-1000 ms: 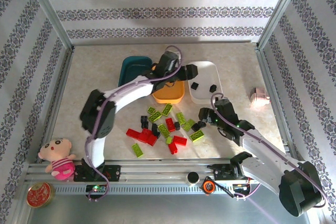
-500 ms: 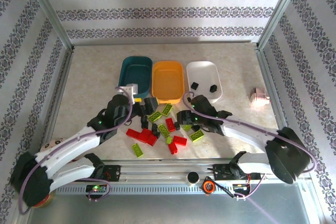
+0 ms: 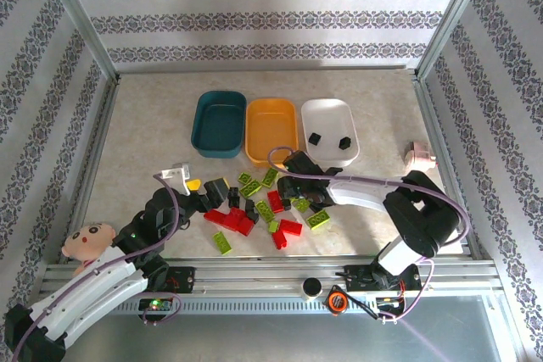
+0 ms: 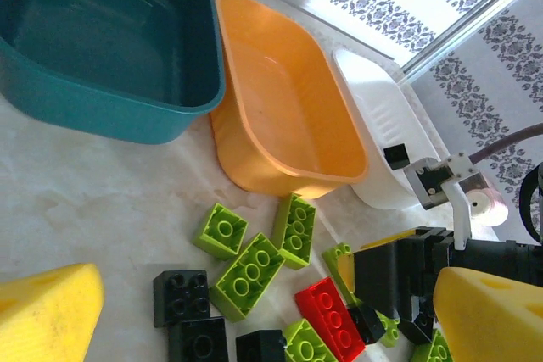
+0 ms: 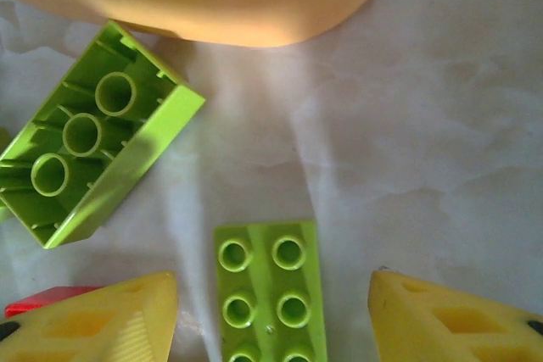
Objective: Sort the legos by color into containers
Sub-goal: Pick up the lego from the center of the table.
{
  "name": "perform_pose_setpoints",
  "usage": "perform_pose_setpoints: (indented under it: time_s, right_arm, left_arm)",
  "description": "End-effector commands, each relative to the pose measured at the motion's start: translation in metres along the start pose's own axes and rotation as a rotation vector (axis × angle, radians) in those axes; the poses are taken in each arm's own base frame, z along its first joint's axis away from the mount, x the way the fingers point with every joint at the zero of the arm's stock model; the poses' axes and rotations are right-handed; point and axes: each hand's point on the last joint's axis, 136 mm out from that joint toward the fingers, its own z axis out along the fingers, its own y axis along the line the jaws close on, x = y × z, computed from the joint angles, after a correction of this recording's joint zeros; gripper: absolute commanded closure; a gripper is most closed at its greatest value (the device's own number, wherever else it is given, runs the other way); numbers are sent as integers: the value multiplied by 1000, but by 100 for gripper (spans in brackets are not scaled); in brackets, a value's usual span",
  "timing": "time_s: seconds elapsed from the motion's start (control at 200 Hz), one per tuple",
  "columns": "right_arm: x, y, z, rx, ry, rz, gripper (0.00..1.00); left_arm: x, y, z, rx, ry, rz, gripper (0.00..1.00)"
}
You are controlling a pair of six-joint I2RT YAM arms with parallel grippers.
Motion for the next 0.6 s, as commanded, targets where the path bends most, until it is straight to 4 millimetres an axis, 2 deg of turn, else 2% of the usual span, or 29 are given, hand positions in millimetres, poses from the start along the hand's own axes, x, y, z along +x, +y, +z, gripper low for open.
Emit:
perform_pose_setpoints:
  time_s: [0.0, 0.05, 0.17, 0.295, 0.44, 0.595]
  right_arm:
    - [-2, -1, 5, 60, 18, -42, 39]
    - [0, -5, 8, 87, 39, -46, 41]
    - [5, -18, 11, 167, 69, -49, 52]
    - [3, -35, 5, 222, 44, -24, 53]
    - [2, -15, 4, 126, 47, -46, 42]
    - [17, -8, 18, 116, 114, -45, 47]
  left_arm:
    - [6, 14, 1, -58, 9, -4, 0]
    - [7, 15, 2, -62, 13, -3, 0]
    - [8, 17, 2, -71, 18, -4, 0]
    - [9, 18, 1, -77, 23, -2, 0]
    - [8, 19, 2, -77, 18, -5, 0]
    - [10, 21, 2, -86, 22, -3, 0]
